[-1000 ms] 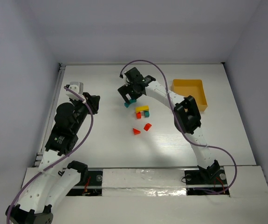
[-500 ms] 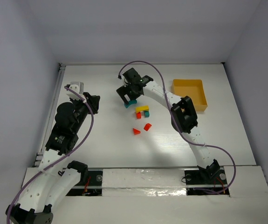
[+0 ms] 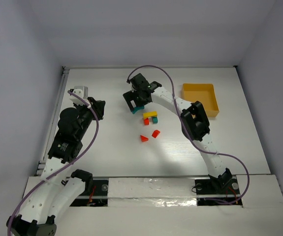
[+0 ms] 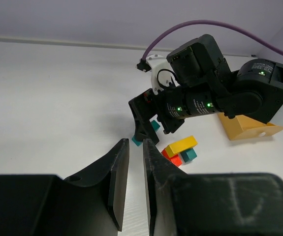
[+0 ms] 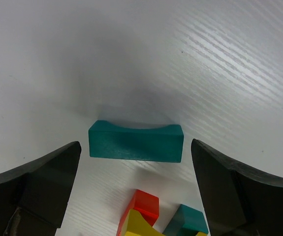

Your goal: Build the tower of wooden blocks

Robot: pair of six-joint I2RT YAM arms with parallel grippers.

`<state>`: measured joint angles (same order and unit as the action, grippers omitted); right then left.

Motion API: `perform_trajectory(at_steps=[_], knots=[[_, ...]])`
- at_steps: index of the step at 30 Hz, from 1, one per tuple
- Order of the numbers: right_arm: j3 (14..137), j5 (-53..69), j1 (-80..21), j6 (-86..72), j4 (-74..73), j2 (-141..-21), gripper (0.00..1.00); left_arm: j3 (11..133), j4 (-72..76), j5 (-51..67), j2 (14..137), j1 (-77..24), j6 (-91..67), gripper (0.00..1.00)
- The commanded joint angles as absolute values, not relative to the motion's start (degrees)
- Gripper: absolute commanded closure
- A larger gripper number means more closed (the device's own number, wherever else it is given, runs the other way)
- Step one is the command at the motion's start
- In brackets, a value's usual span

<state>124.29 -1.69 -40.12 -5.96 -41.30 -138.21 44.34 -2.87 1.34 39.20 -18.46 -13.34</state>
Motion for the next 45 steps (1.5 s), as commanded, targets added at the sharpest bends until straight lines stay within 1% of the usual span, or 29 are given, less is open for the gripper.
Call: perform_trajectory(at_steps=[1, 13, 19, 21, 25, 30, 38, 45], knots=[[122.0, -2.8, -40.5, -9.1, -37.5, -134.1, 0.01, 44.7, -0.4, 2.2, 38.8, -18.1, -13.1, 0.85], [120.1, -4.0, -40.5, -9.8, -36.2, -134.6, 0.01, 44.6, -0.4, 2.5, 38.7, -18.1, -13.2, 0.85], [121.1, -6.1, -40.5, -10.0, -36.2, -135.0, 0.03, 44.6, -0.4, 2.4, 38.7, -18.1, -13.2, 0.85], [121.6, -6.2, -40.5, -10.0, -36.4, -135.2, 0.06, 44.6, -0.4, 2.3, 38.6, -18.1, -13.2, 0.85], [122.0, -6.2, -40.5, -10.1, -36.6, -135.4, 0.07, 44.6, -0.4, 2.3, 38.7, -18.1, -13.2, 0.85], [121.9, -6.8, -40.5, -10.2, -36.6, -135.2, 0.1, 44.6, -0.4, 2.3, 38.6, -18.1, -13.2, 0.85], [122.2, -8.3, -40.5, -10.5, -35.4, -133.2, 0.14, 44.6, -0.4, 2.5, 38.8, -18.1, -13.2, 0.85], [125.1, -10.4, -40.5, -12.0, -36.2, -129.7, 0.14, 44.5, -0.4, 2.7, 38.8, -18.1, -13.2, 0.85]])
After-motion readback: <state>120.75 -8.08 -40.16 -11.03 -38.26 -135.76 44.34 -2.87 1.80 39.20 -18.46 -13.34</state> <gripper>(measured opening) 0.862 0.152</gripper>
